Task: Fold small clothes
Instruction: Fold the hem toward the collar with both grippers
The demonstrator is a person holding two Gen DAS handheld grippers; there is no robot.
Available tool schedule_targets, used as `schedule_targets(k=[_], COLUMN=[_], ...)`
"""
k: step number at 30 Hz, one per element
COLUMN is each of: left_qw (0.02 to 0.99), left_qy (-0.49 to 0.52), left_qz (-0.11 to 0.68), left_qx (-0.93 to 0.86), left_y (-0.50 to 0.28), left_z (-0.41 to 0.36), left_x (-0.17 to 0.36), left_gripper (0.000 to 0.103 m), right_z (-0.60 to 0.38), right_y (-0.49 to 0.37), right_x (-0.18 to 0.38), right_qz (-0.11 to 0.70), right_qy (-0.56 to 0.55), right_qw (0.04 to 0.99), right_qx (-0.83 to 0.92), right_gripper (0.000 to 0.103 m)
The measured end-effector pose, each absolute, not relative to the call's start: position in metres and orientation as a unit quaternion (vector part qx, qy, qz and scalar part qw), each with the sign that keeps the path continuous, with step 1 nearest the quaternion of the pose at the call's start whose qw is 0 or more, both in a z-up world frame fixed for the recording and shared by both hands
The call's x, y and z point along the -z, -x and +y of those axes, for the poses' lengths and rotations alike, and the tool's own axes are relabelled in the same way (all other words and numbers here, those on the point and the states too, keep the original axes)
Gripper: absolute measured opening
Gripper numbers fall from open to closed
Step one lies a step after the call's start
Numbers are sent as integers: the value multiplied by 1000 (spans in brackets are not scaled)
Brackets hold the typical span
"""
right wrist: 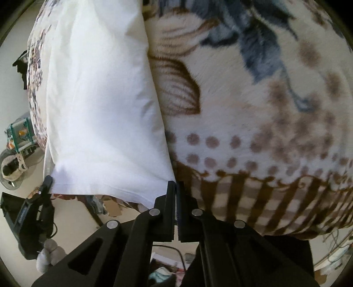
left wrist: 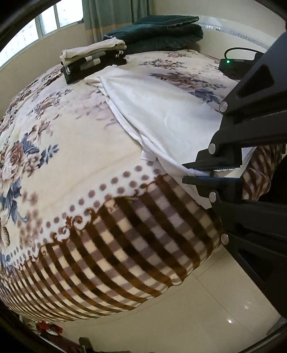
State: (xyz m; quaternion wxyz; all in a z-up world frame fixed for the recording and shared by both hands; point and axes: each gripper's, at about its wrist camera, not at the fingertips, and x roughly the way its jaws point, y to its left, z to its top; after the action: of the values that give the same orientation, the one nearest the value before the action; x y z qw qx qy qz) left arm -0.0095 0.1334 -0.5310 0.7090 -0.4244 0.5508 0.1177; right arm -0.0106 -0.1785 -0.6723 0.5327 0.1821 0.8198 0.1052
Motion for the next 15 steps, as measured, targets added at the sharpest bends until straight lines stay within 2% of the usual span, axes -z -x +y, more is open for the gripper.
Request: schedule_targets(k=[8,11,12,14,15], left_qw=[692,692,692,691,691], left_qy=[432,434,433,435,434], left_qz=[566,565,566,566,567], left_qx=[-120,-117,-116,-114,-115], left_y=[21,25,25,24,24], left_z=[120,115,114,111,111], left_x=[551,551,551,552,552], left_gripper=[3,3,3,3,3], right_z=[-197,-197,-193,-190,-188], right_y=[10,10,2,8,10], right_x=[671,670,669,665,665], right_qz=[832,833,832,829,829], right_qy=[-127,-178,-181,-193,-196], right_qw=[530,507,505,503,502], right_qx=[-108,-136,-141,-151,-150], right_gripper=[1,5,10,52,57])
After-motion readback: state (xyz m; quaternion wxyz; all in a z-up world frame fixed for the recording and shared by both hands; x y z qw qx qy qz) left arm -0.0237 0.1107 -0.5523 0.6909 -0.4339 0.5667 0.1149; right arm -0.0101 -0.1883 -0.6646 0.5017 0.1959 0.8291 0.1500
